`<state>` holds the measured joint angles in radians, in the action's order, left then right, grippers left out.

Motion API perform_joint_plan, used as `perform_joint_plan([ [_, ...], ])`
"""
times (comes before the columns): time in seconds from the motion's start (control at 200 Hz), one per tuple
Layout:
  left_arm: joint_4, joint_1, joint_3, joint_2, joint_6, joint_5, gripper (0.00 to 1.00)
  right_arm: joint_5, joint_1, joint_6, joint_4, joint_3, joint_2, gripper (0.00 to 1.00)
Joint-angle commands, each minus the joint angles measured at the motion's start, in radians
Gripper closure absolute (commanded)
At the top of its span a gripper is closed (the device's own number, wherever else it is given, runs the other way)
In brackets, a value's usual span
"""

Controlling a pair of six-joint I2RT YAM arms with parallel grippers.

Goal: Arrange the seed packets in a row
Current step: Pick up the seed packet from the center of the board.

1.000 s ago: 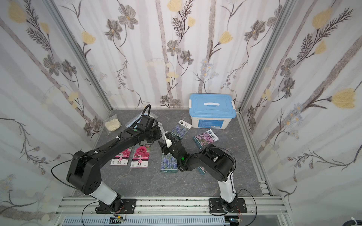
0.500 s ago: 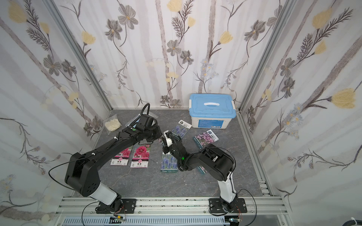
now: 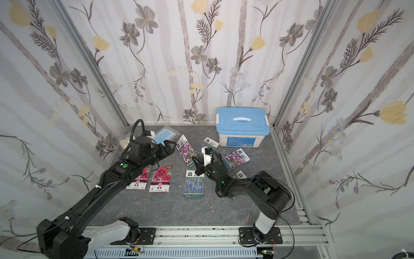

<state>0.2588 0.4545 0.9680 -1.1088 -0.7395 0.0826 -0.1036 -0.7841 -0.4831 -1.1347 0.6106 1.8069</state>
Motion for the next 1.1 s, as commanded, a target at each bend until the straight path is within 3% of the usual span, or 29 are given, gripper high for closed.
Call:
perform_joint_plan([
  [0.0, -0.129, -0.018, -0.080, 0.035, 0.035, 0.045, 0.06, -0.111, 0.018, -0.208, -0.003, -0.014, -0.062, 1.00],
  [0.165, -0.372, -0.027, -0.211, 0.018, 0.037, 0.123, 0.20, -0.183, 0.068, -0.407, -0.013, -0.004, -0.102, 1.00],
  [0.395, -0.794, -0.029, -0.303, -0.103, 0.014, 0.255, 0.24, -0.302, 0.121, -0.681, -0.193, 0.039, -0.008, 1.00],
  [0.619, -1.013, -0.029, -0.321, -0.238, -0.056, 0.308, 0.26, -0.316, 0.125, -0.756, -0.235, 0.068, 0.012, 1.00],
  [0.844, -1.113, -0.029, -0.326, -0.293, -0.099, 0.322, 0.27, -0.327, 0.126, -0.792, -0.256, 0.087, 0.010, 1.00],
  [1.094, -1.245, -0.029, -0.306, -0.342, -0.178, 0.347, 0.42, -0.318, 0.127, -0.805, -0.267, 0.085, 0.005, 1.00],
])
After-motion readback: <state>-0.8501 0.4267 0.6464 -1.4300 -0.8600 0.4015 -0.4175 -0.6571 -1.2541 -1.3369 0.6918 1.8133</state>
